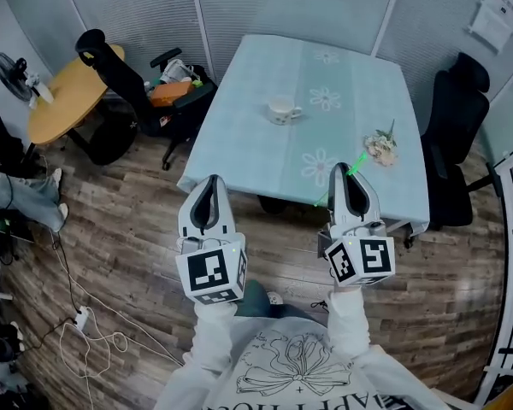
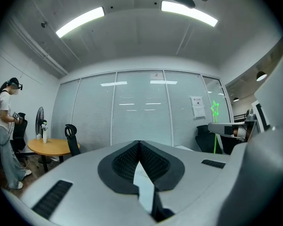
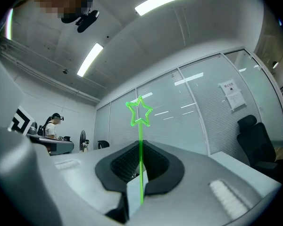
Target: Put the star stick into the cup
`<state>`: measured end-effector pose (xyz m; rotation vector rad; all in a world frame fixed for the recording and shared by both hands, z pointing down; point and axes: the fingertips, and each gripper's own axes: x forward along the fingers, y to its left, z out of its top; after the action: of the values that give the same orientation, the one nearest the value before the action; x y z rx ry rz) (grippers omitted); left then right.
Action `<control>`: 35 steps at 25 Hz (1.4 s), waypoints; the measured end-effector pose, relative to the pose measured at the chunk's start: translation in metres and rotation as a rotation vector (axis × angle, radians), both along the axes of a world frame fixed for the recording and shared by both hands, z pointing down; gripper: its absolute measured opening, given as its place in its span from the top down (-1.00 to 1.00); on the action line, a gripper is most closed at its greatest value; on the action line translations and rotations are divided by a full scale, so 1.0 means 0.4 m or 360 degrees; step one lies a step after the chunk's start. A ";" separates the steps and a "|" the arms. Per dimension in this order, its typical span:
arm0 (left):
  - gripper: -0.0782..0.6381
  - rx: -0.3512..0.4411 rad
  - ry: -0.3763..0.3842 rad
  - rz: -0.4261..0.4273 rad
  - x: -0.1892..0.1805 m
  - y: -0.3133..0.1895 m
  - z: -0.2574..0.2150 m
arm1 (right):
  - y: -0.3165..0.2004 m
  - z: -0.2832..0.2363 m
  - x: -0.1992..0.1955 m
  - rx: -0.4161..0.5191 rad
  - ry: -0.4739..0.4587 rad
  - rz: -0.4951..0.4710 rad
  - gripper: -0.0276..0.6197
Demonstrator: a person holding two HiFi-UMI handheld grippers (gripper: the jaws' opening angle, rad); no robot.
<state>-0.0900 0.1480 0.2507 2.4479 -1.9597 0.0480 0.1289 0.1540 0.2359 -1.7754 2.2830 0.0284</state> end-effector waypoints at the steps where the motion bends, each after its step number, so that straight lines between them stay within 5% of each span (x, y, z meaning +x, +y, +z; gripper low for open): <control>1: 0.76 -0.0005 -0.0002 -0.0009 -0.004 -0.013 0.003 | -0.015 0.002 0.000 -0.0004 -0.0004 -0.0003 0.85; 9: 0.76 -0.0034 0.0006 -0.0035 -0.010 -0.148 0.039 | -0.145 0.034 -0.005 -0.0023 -0.0001 -0.0025 0.85; 35: 0.76 -0.0035 0.0009 0.0178 0.046 -0.833 0.029 | -0.766 0.004 0.020 0.0015 0.0014 0.0139 0.85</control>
<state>-0.0718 -0.1852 0.2625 2.5382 -1.8085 0.0628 0.1367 -0.1522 0.2377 -1.8730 2.2060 0.0629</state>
